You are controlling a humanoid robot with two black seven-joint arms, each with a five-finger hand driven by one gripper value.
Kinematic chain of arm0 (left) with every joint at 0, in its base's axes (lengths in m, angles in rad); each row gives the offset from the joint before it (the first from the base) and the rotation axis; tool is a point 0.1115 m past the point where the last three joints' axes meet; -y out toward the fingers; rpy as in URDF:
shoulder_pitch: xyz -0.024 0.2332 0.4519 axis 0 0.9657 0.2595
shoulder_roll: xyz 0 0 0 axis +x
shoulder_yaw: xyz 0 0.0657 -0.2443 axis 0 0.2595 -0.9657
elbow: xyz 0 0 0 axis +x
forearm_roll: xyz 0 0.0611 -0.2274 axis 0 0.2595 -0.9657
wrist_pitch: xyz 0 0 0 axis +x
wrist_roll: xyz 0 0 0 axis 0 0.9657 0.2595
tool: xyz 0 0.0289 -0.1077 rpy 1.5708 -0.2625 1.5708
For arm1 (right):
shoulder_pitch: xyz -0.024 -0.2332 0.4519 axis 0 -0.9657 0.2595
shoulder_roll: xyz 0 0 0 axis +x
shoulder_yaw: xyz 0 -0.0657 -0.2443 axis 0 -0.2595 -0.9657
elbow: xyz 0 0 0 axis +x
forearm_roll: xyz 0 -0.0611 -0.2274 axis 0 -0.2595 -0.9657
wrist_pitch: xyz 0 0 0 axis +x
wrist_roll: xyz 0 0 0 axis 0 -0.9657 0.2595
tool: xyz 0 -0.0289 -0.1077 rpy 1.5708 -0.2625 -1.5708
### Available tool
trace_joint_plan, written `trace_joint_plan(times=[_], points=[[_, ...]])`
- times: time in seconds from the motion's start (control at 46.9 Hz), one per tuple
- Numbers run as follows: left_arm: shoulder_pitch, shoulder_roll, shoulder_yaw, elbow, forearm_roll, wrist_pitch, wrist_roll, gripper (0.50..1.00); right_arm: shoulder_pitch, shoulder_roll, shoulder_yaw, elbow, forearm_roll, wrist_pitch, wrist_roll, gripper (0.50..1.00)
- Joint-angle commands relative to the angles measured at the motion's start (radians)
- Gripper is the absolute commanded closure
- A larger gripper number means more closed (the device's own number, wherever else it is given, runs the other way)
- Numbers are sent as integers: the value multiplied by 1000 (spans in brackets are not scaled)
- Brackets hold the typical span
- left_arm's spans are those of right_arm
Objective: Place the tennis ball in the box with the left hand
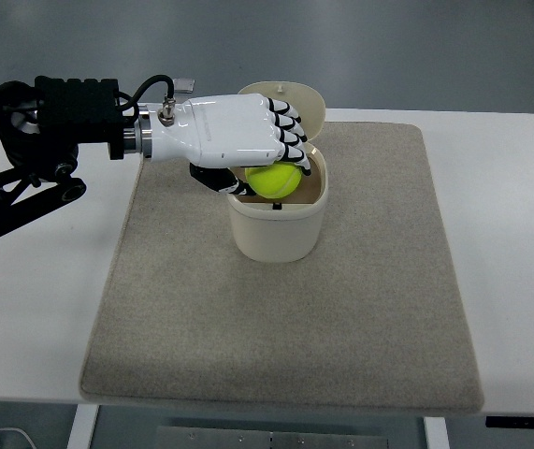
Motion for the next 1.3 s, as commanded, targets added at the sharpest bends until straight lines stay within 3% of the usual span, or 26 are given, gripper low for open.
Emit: trace_joint_plan(times=[0.0,0.128,0.277,0.533,0.704,0.896,1.152,1.28], points=[[3,2,0,2,-3,0,0,604,0,0,0,0,2,0,0,562],[17,6,1,8,-12,46,0,542,0,0,0,0,0,0,0,562],[37,15,1,8,-14,133,0,529,0,0,0,0,2,0,0,562],[37,107,4,-10,-122,140,-3,525,0,0,0,0,0,0,0,562],[63,247,38,-97,-340,134,-11,525,0,0,0,0,2,0,0,562],[89,314,66,-90,-697,100,-11,508,0,0,0,0,0,0,0,562],[95,339,66,14,-1208,-83,-11,508,0,0,0,0,0,0,0,562],[120,330,66,80,-1382,-121,-11,508,0,0,0,0,2,0,0,562]])
